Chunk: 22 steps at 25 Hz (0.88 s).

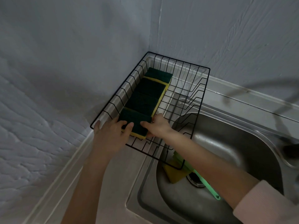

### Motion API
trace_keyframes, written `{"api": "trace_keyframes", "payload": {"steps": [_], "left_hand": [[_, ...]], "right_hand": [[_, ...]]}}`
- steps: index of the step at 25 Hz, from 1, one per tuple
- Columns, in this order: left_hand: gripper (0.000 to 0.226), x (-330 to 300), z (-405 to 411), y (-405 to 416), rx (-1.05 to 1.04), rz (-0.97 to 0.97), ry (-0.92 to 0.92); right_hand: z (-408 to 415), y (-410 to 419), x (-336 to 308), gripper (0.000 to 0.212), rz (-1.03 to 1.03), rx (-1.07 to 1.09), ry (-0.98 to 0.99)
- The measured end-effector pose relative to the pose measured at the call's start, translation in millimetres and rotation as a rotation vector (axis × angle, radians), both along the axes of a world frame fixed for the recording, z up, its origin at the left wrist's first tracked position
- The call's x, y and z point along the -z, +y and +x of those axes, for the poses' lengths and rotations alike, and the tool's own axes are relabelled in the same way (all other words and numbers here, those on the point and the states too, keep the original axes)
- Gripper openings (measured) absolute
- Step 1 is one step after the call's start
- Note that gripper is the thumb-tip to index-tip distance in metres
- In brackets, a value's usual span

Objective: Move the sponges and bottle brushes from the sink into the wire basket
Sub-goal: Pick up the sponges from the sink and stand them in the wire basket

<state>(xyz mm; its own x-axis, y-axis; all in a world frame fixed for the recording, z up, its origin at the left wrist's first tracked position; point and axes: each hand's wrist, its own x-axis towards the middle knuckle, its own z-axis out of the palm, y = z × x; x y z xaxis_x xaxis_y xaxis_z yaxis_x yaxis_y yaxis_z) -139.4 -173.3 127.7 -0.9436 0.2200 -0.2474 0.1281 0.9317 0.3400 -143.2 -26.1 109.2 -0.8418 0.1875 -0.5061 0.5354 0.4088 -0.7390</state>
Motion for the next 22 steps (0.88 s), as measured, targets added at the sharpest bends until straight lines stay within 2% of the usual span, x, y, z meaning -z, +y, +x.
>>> {"api": "trace_keyframes", "payload": {"steps": [5, 9, 13, 16, 19, 22], "left_hand": [[0.047, 2.2, -4.6, 3.8, -0.008, -0.057, -0.021], [0.048, 1.5, -5.8, 3.0, 0.009, -0.061, -0.050], [0.048, -16.8, 4.1, 17.0, 0.049, 0.117, 0.085], [0.041, -36.5, 18.8, 35.2, 0.122, 0.275, 0.146], [0.037, -54.4, 39.1, 55.7, 0.186, 0.360, 0.188], [0.035, -64.9, 60.6, 76.9, 0.276, 0.408, 0.226]], "right_hand": [[-0.6, 1.4, -1.0, 0.064, 0.054, -0.034, -0.020], [6.3, 3.5, -13.0, 0.064, 0.116, -0.149, -0.051], [22.0, 15.0, -37.1, 0.058, 0.140, -0.162, 0.082], [40.3, 33.4, -57.7, 0.046, 0.107, -0.130, 0.227], [69.2, 58.4, -72.6, 0.041, 0.135, -0.038, 0.369], [99.4, 83.8, -80.4, 0.042, 0.186, -0.006, 0.417]]}}
